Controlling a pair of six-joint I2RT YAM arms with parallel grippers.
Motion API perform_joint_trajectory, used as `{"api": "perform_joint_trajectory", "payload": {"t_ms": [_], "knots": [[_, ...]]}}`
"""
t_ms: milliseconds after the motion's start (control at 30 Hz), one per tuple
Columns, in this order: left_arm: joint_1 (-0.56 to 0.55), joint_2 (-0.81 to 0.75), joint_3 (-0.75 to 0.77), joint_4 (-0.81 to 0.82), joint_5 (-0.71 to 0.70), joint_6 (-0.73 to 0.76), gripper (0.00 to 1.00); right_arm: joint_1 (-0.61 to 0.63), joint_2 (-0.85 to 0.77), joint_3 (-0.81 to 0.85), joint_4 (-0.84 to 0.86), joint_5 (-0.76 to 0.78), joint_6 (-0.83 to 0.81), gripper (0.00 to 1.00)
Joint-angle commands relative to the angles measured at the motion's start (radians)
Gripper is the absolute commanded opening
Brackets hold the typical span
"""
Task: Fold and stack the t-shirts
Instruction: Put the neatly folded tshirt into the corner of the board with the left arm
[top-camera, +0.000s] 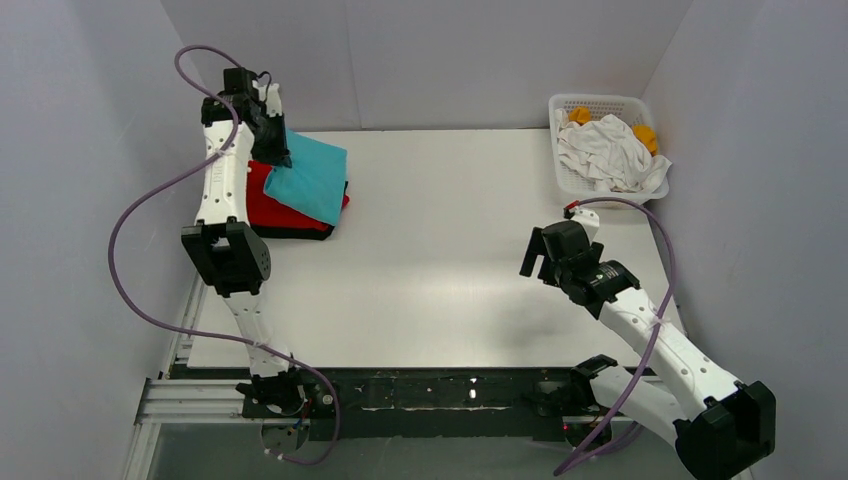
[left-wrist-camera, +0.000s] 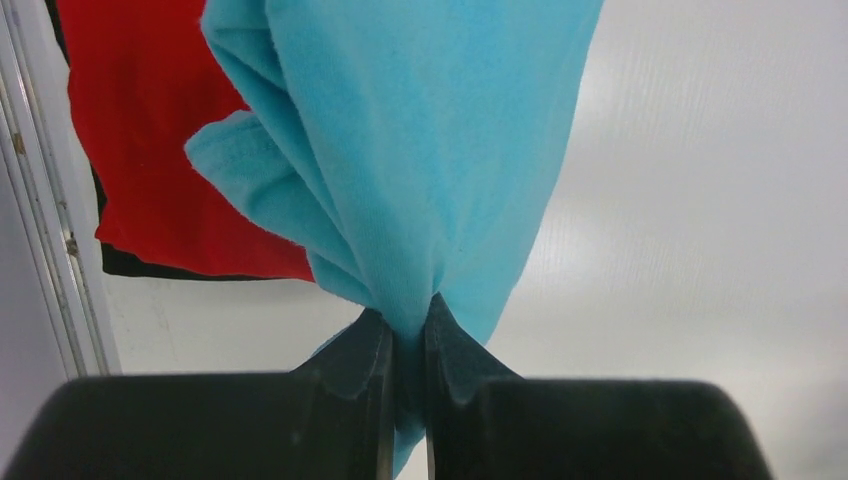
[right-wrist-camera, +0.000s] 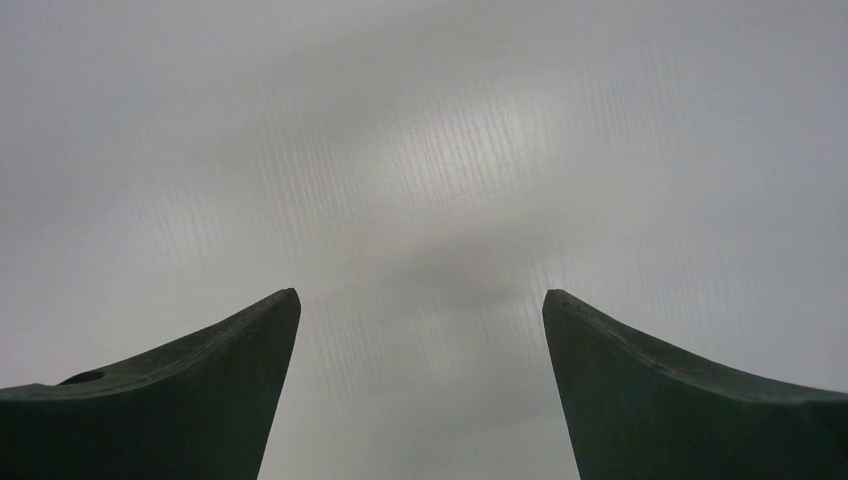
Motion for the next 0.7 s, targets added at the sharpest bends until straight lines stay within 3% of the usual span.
{"api": "perform_joint_trajectory", "payload": {"t_ms": [0, 267, 367, 667], "knots": [[0.101, 0.040, 0.042, -0.042, 0.154, 0.026, 0.00, -0.005, 0.022, 0.058, -0.038, 0.023, 0.030, 1.00], [0.213, 0.155, 0.072, 0.045, 0.283, 0.017, 0.00, -0.005, 0.085, 0.131, -0.118, 0.009, 0.080, 1.00], [0.237, 0.188, 0.081, 0.078, 0.286, 0.011, 0.00, -0.005, 0.101, 0.150, -0.145, -0.001, 0.097, 0.95], [0.283, 0.291, 0.117, 0.143, 0.312, -0.037, 0.02, -0.005, 0.108, 0.175, -0.229, 0.004, 0.153, 0.94]]}}
